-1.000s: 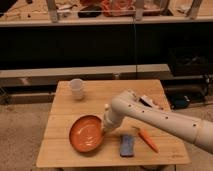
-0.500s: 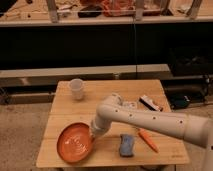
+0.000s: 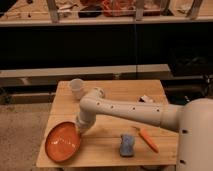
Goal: Drag the ceramic bowl in a circle
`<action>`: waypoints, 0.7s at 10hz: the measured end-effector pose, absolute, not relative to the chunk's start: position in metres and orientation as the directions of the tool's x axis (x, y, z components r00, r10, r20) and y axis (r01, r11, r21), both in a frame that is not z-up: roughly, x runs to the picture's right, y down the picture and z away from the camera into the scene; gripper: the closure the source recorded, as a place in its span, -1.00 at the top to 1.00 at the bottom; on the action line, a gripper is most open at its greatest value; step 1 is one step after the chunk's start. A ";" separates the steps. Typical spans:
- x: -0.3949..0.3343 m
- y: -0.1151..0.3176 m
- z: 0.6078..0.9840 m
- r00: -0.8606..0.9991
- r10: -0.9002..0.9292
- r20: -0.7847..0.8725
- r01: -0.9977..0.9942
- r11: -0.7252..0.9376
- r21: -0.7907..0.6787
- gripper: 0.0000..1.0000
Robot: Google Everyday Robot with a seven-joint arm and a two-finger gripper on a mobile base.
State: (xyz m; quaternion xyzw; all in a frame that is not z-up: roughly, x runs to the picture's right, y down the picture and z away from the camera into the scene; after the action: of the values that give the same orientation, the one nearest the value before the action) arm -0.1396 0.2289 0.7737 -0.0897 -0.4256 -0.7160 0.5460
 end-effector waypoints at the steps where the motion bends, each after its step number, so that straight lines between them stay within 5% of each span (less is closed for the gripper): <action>1: -0.146 0.215 0.782 -0.404 -0.705 0.583 0.849 -0.052 0.525 -0.96; 7: -0.154 0.144 0.837 -0.398 -0.705 0.588 0.844 -0.030 0.535 -0.96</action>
State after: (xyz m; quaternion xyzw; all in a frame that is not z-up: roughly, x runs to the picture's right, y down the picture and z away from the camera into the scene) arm -0.1539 0.1438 0.8371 -0.0801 -0.4359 -0.7133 0.5429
